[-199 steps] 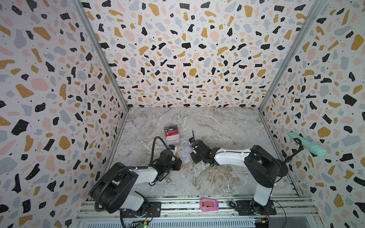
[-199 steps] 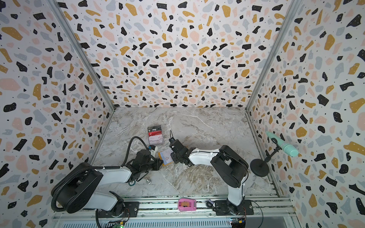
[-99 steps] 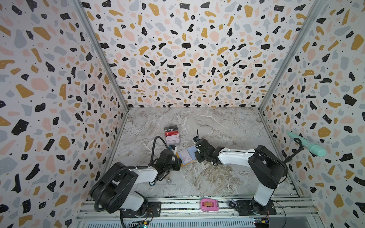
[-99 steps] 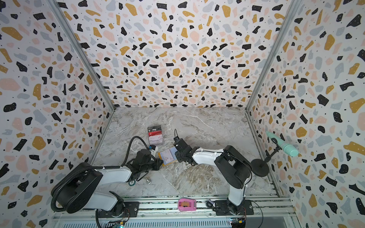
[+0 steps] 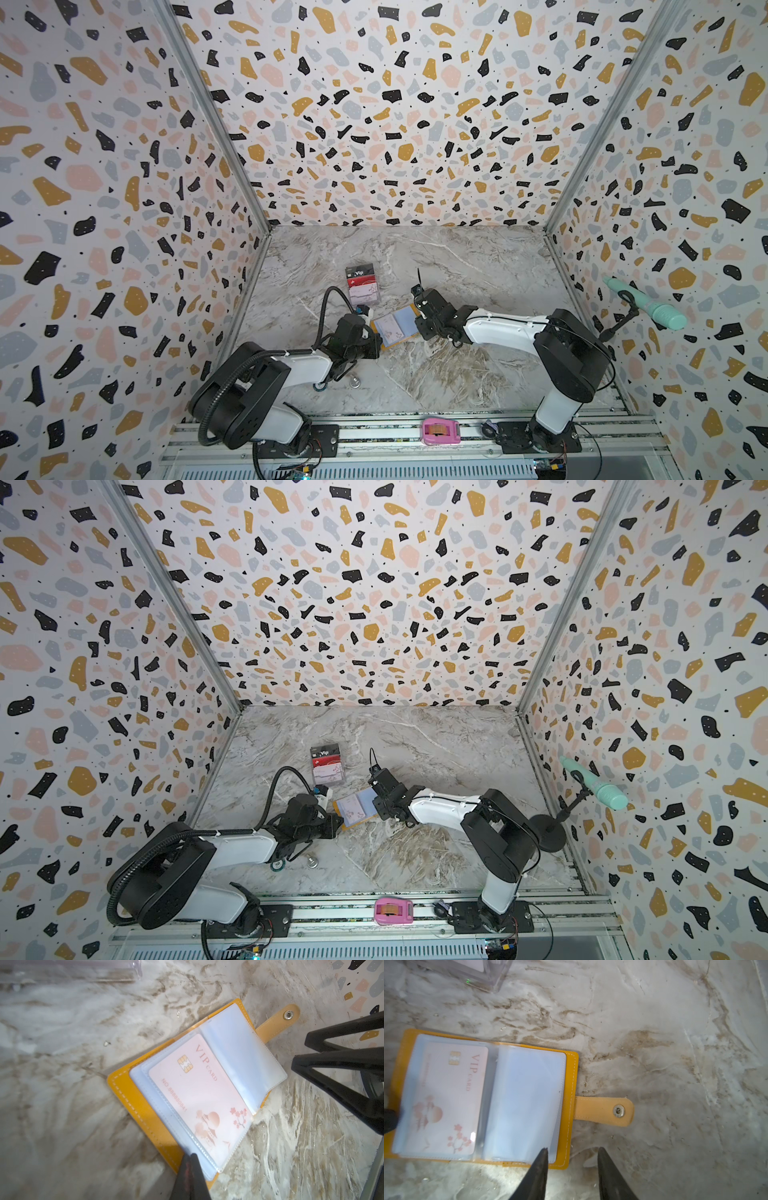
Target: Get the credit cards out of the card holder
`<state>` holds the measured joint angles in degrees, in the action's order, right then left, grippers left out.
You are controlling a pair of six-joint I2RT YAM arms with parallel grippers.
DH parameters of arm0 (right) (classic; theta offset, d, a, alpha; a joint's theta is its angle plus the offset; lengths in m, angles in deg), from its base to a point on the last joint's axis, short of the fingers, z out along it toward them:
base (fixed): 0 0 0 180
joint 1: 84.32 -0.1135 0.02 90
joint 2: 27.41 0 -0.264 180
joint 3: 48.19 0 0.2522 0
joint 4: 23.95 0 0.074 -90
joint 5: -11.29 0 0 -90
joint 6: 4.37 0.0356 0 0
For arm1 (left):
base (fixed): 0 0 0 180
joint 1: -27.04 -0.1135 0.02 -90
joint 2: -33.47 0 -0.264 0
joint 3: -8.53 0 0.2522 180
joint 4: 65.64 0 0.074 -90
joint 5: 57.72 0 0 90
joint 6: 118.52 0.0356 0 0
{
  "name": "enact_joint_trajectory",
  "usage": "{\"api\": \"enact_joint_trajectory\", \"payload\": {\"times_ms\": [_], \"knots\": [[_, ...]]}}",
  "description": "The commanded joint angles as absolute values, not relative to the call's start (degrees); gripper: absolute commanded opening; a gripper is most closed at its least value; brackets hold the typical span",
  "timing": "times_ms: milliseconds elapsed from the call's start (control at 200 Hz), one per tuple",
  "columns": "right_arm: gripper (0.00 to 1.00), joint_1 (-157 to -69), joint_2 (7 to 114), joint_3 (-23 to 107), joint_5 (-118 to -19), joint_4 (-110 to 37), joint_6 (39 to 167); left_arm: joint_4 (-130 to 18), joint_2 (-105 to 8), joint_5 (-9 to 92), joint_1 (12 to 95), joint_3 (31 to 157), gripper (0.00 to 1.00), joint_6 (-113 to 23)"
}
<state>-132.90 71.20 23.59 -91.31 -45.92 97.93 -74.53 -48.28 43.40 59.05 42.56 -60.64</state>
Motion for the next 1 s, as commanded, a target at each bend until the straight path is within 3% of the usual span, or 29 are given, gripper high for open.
{"api": "enact_joint_trajectory", "payload": {"times_ms": [0, 425, 636, 996], "knots": [[0.41, -132.7, 69.7, 28.4, -86.6, -50.9, 96.0, -65.4, -48.8, 41.5, 59.3, 41.3, 0.0, -59.1], [0.42, -132.4, 78.3, 35.0, -60.3, -49.7, 98.9, -64.6, -46.5, 43.6, 59.3, 41.6, 0.0, -56.3], [0.39, -131.7, 82.2, 36.2, -55.6, -48.6, 101.9, -63.4, -46.0, 43.7, 59.3, 41.1, 0.0, -55.3], [0.38, -131.1, 84.7, 36.4, -56.6, -48.0, 103.4, -61.3, -46.1, 41.5, 59.3, 42.0, 0.0, -55.6]]}}
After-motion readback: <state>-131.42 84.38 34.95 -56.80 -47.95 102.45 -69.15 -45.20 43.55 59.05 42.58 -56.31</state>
